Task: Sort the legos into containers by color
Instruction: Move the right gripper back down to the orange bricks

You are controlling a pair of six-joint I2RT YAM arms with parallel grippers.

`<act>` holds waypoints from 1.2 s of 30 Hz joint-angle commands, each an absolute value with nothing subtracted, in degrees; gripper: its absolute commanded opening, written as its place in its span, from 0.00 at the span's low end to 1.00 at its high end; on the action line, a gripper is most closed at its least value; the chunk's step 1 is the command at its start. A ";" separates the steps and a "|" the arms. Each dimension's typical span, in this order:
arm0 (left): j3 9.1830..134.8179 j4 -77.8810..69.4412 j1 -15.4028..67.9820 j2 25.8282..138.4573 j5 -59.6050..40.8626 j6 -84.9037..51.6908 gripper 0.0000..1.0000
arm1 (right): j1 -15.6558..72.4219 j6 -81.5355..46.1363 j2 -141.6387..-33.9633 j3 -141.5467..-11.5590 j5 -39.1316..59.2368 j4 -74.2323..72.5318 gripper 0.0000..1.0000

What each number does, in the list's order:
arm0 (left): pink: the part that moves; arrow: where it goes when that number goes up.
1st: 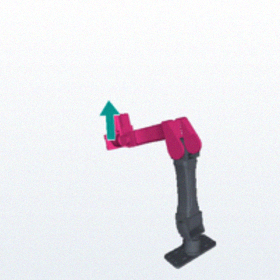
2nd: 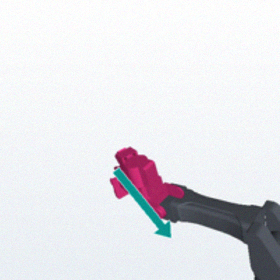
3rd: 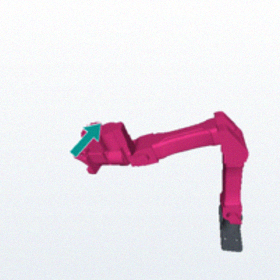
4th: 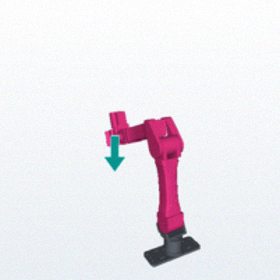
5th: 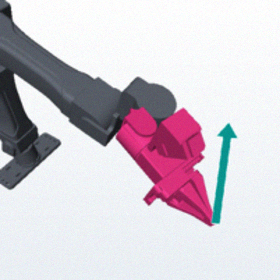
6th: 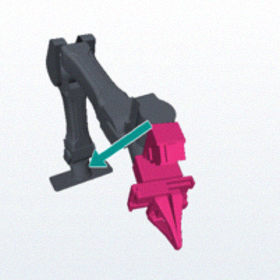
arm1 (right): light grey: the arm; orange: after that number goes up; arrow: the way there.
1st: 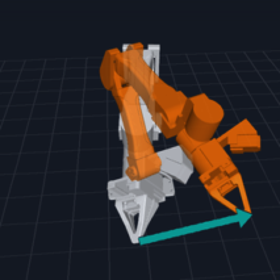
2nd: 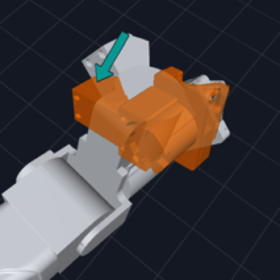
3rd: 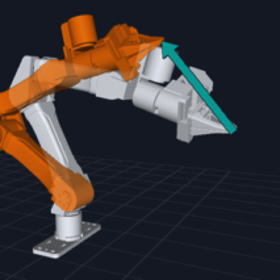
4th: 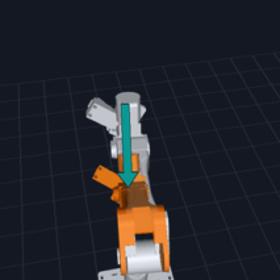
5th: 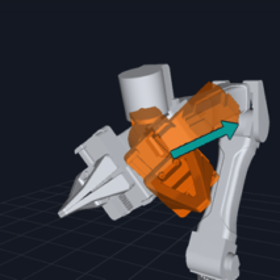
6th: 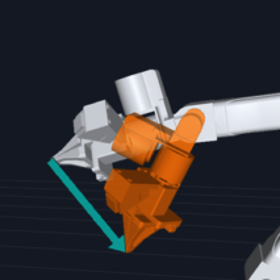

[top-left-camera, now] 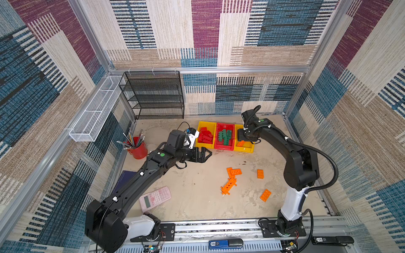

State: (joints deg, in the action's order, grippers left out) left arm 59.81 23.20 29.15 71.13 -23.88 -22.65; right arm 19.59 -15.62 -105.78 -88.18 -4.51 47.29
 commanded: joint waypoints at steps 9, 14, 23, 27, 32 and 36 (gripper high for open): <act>53.08 22.62 29.34 64.64 -23.07 -26.89 1.00 | 27.29 -28.99 -89.90 -64.25 3.72 44.92 0.79; 53.86 22.43 29.44 65.39 -23.91 -26.95 1.00 | 27.68 -34.39 -86.92 -59.09 9.49 41.80 0.81; 54.15 22.04 29.44 65.91 -24.05 -25.11 1.00 | 27.69 -45.16 -86.04 -54.95 12.84 37.16 0.82; 55.14 21.60 29.44 67.39 -24.35 -24.13 1.00 | 27.69 -48.15 -87.34 -52.73 15.98 33.85 0.82; 56.01 20.76 29.35 69.61 -25.24 -23.26 1.00 | 27.69 -49.69 -89.32 -52.04 16.63 31.38 0.82; 56.64 21.08 29.05 70.76 -25.48 -22.37 1.00 | 27.66 -49.42 -91.74 -53.90 16.33 30.31 0.82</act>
State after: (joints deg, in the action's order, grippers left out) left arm 55.70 22.04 29.26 70.35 -24.36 -24.36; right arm 27.66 -48.34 -90.61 -52.90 15.88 33.21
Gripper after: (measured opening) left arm 0.995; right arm 0.816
